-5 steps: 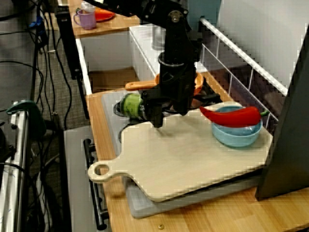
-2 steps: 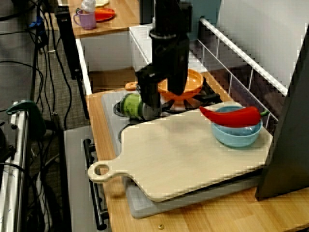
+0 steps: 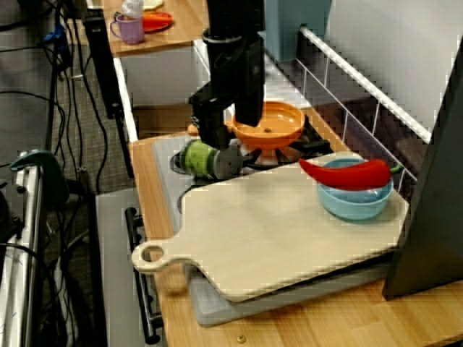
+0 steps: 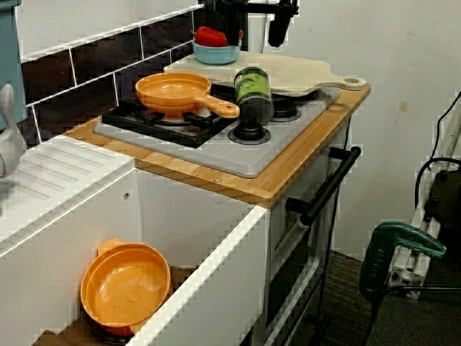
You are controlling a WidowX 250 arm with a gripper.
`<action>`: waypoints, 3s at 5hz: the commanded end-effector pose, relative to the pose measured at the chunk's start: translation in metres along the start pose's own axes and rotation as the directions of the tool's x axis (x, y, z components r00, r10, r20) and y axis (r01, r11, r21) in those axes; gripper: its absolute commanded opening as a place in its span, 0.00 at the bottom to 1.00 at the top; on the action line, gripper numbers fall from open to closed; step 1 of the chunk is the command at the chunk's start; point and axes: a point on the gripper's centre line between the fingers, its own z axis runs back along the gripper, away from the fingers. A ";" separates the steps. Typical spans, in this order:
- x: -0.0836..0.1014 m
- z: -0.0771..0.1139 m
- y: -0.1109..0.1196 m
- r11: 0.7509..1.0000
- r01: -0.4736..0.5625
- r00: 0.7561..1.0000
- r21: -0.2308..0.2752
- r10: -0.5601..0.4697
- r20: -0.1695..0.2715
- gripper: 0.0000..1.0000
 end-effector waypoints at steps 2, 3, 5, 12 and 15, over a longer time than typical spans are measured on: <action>-0.038 0.022 -0.006 0.982 -0.159 0.983 0.100 0.148 0.106 1.00; -0.047 0.016 -0.006 0.977 -0.174 0.979 0.121 0.158 0.128 1.00; -0.056 0.000 -0.002 0.951 -0.229 0.967 0.207 0.198 0.162 1.00; -0.062 -0.004 -0.008 0.965 -0.201 0.953 0.170 0.152 0.262 1.00; -0.059 -0.014 -0.009 0.961 -0.222 0.949 0.165 0.175 0.262 1.00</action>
